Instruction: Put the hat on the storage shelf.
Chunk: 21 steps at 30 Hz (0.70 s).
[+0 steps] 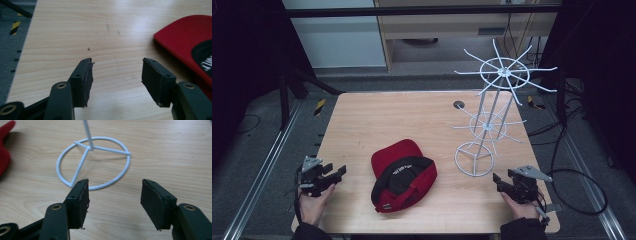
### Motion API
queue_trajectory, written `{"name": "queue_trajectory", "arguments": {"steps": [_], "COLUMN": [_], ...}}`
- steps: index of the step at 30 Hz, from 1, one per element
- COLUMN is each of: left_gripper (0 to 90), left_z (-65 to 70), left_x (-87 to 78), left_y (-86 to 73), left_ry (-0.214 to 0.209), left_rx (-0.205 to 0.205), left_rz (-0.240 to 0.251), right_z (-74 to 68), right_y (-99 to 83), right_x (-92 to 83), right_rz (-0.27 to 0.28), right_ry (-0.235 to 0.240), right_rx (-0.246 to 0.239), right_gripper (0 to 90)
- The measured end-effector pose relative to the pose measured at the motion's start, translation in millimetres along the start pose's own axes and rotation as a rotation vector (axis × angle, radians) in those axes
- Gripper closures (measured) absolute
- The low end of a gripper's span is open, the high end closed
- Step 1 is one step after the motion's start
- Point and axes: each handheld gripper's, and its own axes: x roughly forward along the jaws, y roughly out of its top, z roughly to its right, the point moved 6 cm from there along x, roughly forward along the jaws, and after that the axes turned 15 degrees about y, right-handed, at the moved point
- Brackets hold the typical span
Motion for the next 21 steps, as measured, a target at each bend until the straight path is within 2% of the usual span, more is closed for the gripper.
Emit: {"name": "queue_trajectory", "arguments": {"steps": [3,5,6,11,14,15,16,18,21], "left_gripper": [44.2,45.5,46.2,48.6,49.9,51.7,51.7,53.5,55.0], "left_z": [7.7,19.4,19.4,39.2,51.7,54.7,59.0,67.3,78.0], "left_x": [-4.0,-9.4,-9.4,-15.8,-20.0,-21.0,-22.0,-23.5,-25.5], "left_y": [-0.5,-1.1,-1.1,-2.9,-3.7,-4.1,-4.5,-5.6,-7.3], "left_ry": [-0.024,-0.056,-0.056,-0.112,-0.143,-0.153,-0.168,-0.191,-0.205], "left_rx": [0.010,0.022,0.022,0.060,0.088,0.091,0.091,0.104,0.135], "left_rz": [-0.003,-0.001,-0.001,0.000,-0.002,-0.005,-0.009,-0.017,-0.022], "right_z": [-6.2,-15.8,-15.8,-35.7,-52.2,-61.6,-61.6,-71.6,-85.3], "right_y": [-0.1,-0.7,-0.7,-0.3,2.5,4.8,4.8,7.9,14.2], "right_x": [1.6,4.5,4.5,11.5,17.3,21.4,21.4,26.8,34.5], "right_rz": [-0.009,-0.025,-0.025,-0.045,-0.060,-0.065,-0.065,-0.072,-0.080], "right_ry": [0.028,0.063,0.063,0.127,0.176,0.202,0.202,0.227,0.249], "right_rx": [0.002,-0.019,-0.019,-0.051,-0.056,-0.073,-0.073,-0.088,-0.112], "right_gripper": [43.2,43.2,43.2,46.3,48.5,50.2,50.2,51.3,51.9]}}
